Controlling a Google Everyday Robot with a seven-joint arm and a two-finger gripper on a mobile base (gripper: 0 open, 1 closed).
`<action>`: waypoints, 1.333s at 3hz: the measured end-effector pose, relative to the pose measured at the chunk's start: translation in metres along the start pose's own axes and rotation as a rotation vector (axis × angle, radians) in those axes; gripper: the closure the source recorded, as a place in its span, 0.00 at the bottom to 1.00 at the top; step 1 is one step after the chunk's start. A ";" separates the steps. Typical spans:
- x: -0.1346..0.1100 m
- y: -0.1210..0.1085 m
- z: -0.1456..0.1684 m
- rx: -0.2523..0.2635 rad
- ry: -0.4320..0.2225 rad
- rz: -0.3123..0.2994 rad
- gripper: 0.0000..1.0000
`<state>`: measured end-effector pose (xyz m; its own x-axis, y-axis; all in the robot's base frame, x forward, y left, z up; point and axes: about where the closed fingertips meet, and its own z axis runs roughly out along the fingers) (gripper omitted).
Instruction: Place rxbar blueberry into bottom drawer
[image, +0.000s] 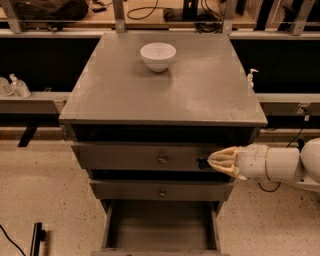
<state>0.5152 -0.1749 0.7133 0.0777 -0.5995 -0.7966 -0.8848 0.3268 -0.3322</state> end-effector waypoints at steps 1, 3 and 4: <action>0.030 0.008 0.017 -0.014 0.038 0.065 1.00; 0.132 0.080 0.061 -0.089 -0.047 0.134 1.00; 0.163 0.104 0.072 -0.129 -0.109 0.144 1.00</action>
Offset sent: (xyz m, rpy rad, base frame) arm -0.0354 -0.0166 -0.2071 0.1339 0.1239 0.0044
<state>0.4690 -0.1865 0.5127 -0.0103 -0.4684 -0.8835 -0.9414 0.3025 -0.1494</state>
